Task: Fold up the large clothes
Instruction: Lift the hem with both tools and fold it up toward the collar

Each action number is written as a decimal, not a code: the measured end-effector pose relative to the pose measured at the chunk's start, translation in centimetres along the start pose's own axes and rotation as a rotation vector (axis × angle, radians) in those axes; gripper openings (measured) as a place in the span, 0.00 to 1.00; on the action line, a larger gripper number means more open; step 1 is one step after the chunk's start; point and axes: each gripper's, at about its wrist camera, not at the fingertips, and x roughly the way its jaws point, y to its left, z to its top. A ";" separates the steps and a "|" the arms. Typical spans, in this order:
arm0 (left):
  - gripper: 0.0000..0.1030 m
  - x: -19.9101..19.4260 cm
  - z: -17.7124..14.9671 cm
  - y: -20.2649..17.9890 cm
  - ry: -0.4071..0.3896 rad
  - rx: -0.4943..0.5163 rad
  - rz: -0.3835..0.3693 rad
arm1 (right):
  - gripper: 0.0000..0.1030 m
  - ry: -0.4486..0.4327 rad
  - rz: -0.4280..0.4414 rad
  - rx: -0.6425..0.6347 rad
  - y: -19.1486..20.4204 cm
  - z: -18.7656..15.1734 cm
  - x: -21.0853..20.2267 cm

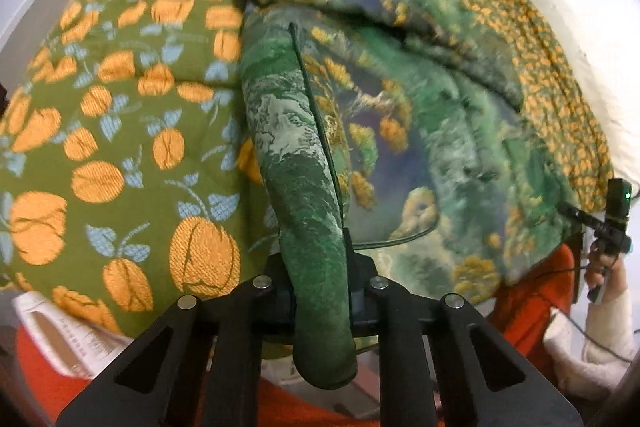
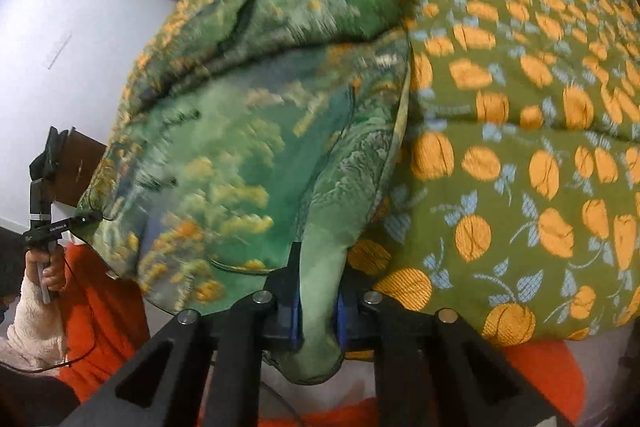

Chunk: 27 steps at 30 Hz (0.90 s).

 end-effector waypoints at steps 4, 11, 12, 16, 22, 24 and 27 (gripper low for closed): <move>0.12 -1.6 0.0 -1.1 -0.022 0.026 0.001 | 0.12 -0.035 0.004 -0.018 0.7 0.6 -1.8; 0.12 -4.0 -4.3 -0.9 0.028 0.057 0.006 | 0.11 0.000 0.049 -0.001 1.0 -2.2 -3.6; 0.12 -4.2 -4.8 -0.9 0.039 0.055 0.008 | 0.11 0.011 0.058 0.011 0.9 -3.0 -3.9; 0.12 -5.5 -7.7 0.0 0.096 0.042 0.020 | 0.11 0.061 0.091 0.059 0.7 -5.9 -4.7; 0.12 -9.3 -9.2 0.8 0.132 -0.009 -0.052 | 0.10 0.114 0.180 0.116 1.6 -8.3 -6.4; 0.12 -11.0 -7.8 1.3 0.087 -0.057 -0.105 | 0.10 0.068 0.246 0.150 1.7 -6.9 -7.8; 0.12 -13.0 -3.6 2.1 -0.020 -0.111 -0.185 | 0.10 -0.042 0.314 0.164 1.5 -2.7 -9.4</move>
